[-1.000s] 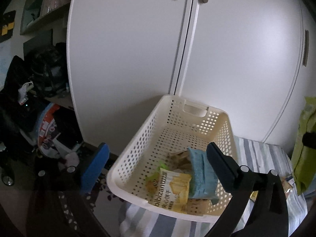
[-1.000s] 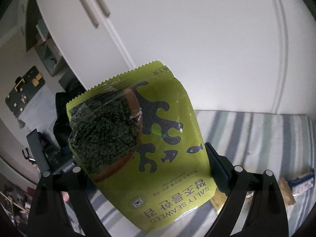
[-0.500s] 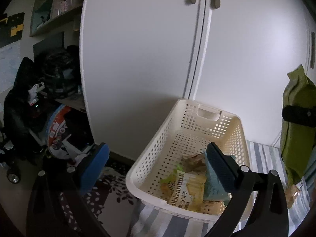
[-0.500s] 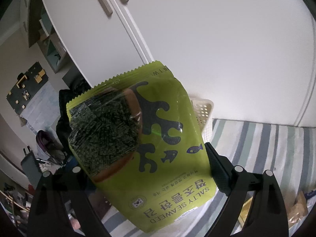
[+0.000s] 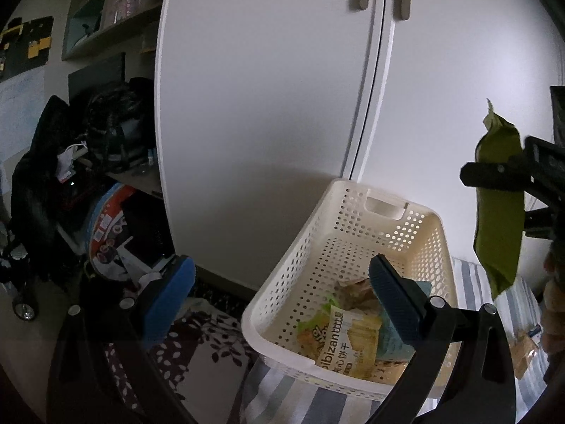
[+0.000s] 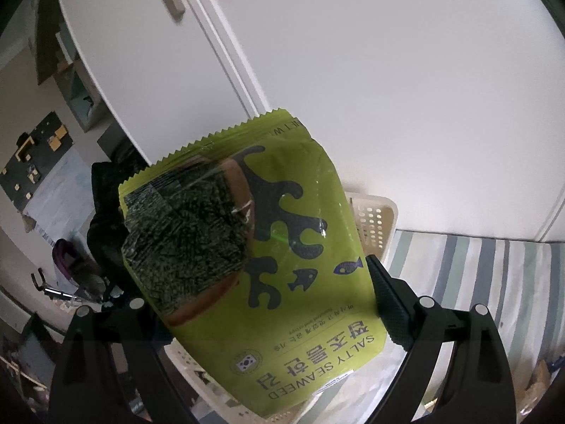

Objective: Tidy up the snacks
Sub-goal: 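Carry the green seaweed bag over the basket with the right tool and drop it, then withdraw both tools from the basket back over the snacks on the bed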

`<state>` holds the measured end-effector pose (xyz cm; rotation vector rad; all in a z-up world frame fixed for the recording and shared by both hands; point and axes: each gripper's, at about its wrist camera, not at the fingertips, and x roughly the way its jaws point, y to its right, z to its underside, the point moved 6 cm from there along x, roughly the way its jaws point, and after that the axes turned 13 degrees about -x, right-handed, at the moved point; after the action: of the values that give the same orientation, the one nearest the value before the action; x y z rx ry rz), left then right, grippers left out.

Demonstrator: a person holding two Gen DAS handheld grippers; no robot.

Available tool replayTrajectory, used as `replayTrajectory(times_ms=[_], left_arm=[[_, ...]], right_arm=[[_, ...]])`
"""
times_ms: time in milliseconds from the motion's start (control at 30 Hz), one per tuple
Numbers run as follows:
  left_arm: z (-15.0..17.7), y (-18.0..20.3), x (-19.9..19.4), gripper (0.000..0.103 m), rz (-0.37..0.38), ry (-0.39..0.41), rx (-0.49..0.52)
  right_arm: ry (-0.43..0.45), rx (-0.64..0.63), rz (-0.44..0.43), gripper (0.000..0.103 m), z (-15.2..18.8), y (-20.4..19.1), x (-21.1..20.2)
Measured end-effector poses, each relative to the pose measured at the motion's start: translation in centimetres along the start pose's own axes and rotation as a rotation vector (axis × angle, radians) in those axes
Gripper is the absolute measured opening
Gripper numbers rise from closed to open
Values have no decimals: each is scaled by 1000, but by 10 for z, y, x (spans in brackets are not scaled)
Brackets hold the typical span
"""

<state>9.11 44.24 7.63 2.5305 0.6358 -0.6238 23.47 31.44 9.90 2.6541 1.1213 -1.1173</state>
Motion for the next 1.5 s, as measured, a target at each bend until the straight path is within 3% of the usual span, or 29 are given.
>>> replayTrajectory(times_ms=[467,833,1500], left_arm=[[0,-1,0,100,10,-5,-10],[-3,-12,4,100,0,-15,-47],[0,-8,4,100,13,-23,-40]], right_arm=[[-53,-15,79,91,-21,-3,50],[-177,-20,84,92,1,-11,92],[-159,-49,78,93,12,-23,75]])
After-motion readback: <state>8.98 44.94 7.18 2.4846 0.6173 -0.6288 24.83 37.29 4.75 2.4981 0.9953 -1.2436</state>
